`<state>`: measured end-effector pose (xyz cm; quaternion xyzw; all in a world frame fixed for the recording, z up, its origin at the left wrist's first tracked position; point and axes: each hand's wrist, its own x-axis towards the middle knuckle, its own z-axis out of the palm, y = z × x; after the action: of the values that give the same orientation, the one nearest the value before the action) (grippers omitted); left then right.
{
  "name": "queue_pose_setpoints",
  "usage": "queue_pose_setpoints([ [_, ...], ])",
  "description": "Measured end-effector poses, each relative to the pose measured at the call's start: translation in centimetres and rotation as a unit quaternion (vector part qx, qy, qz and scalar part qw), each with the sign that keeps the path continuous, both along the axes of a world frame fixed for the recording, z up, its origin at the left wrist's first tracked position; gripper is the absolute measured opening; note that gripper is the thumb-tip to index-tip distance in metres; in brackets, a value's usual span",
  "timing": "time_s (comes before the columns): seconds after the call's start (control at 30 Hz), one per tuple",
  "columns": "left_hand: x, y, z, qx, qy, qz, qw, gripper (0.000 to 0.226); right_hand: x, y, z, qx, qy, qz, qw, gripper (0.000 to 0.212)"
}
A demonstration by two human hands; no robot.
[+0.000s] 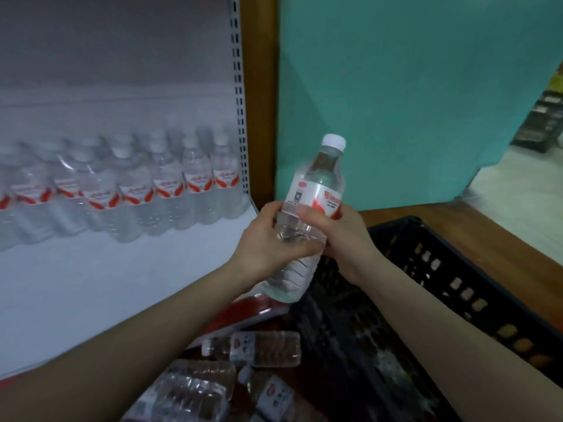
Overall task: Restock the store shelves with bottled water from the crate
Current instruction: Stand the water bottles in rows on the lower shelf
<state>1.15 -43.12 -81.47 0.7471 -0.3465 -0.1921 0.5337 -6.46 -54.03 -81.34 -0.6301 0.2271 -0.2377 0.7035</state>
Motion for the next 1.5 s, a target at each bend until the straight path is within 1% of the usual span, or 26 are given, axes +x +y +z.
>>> queue_pose_setpoints([
  [0.07,1.9,2.5,0.4,-0.005,0.062,-0.001,0.998,0.050,1.5,0.9,-0.2,0.094,-0.029,0.055,0.994,0.040],
  [0.1,2.8,3.9,0.6,-0.002,0.107,-0.018,0.994,0.051,2.2,1.4,-0.3,0.137,-0.047,0.094,0.985,0.043],
  [0.17,4.3,6.5,0.7,0.007,0.216,-0.071,0.974,0.055,4.0,2.7,-0.6,0.188,-0.081,0.164,0.965,0.041],
  [0.2,4.7,7.6,0.6,0.002,0.245,-0.091,0.965,0.051,5.0,3.5,-0.8,0.196,-0.091,0.189,0.958,0.041],
  [0.23,5.1,8.7,0.3,-0.002,0.242,-0.095,0.966,0.044,6.0,4.5,-0.9,0.201,-0.095,0.210,0.952,0.044],
  [0.27,5.3,9.6,-0.1,-0.008,0.225,-0.076,0.971,0.039,7.0,5.3,-1.1,0.192,-0.091,0.224,0.951,0.045],
  [0.3,5.6,10.4,-0.7,-0.014,0.193,-0.036,0.980,0.036,7.9,6.3,-1.2,0.175,-0.076,0.231,0.954,0.042],
  [0.37,6.1,11.8,-2.3,-0.015,0.103,0.074,0.992,0.040,9.4,8.1,-1.5,0.103,-0.024,0.231,0.967,0.044],
  [0.43,7.0,13.2,-3.7,-0.011,0.012,0.188,0.982,0.044,10.7,10.3,-2.1,0.013,0.048,0.221,0.974,0.045],
  [0.47,7.5,13.9,-4.3,-0.011,-0.020,0.227,0.974,0.044,11.5,11.4,-2.5,-0.021,0.072,0.219,0.973,0.043],
  [0.53,8.3,15.1,-5.4,-0.025,-0.051,0.264,0.963,0.047,13.4,13.8,-3.3,-0.056,0.098,0.203,0.973,0.032],
  [0.6,9.6,16.4,-6.7,-0.042,-0.058,0.268,0.961,0.050,15.4,15.7,-3.9,-0.065,0.095,0.191,0.975,0.020],
  [0.67,11.3,18.4,-7.6,-0.040,-0.046,0.252,0.966,0.051,17.2,16.8,-4.3,-0.064,0.097,0.197,0.973,0.023],
  [0.7,12.6,19.7,-7.9,-0.046,-0.017,0.230,0.972,0.050,18.0,17.2,-4.5,-0.066,0.097,0.209,0.971,0.027],
  [0.73,14.0,21.1,-8.3,-0.056,0.031,0.198,0.978,0.055,18.7,17.5,-4.8,-0.074,0.094,0.224,0.967,0.032],
  [0.8,16.7,23.7,-9.0,-0.068,0.116,0.126,0.983,0.076,20.2,18.3,-5.3,-0.084,0.087,0.256,0.959,0.039],
  [0.83,17.7,24.7,-9.3,-0.061,0.129,0.100,0.985,0.079,21.0,18.8,-5.5,-0.091,0.083,0.274,0.954,0.041],
  [0.9,19.4,26.0,-9.8,-0.057,0.108,0.094,0.988,0.073,22.8,20.0,-5.7,-0.125,0.073,0.303,0.942,0.044],
  [1.0,21.3,27.0,-10.7,-0.082,0.067,0.155,0.982,0.065,25.7,21.6,-6.4,-0.167,0.076,0.322,0.929,0.056],
  [1.1,23.1,27.5,-12.3,-0.065,0.008,0.203,0.977,0.058,27.9,23.1,-7.9,-0.216,0.087,0.321,0.918,0.063],
  [1.17,24.1,27.4,-13.1,-0.052,-0.023,0.222,0.973,0.058,29.0,23.9,-9.1,-0.215,0.080,0.317,0.920,0.060],
  [1.3,26.3,26.9,-14.1,-0.053,-0.036,0.240,0.969,0.067,31.1,24.8,-10.9,-0.198,0.050,0.282,0.937,0.059],
  [1.5,29.4,26.3,-14.0,0.003,-0.051,0.204,0.978,0.066,32.6,24.6,-12.6,-0.174,0.026,0.242,0.954,0.052],
])
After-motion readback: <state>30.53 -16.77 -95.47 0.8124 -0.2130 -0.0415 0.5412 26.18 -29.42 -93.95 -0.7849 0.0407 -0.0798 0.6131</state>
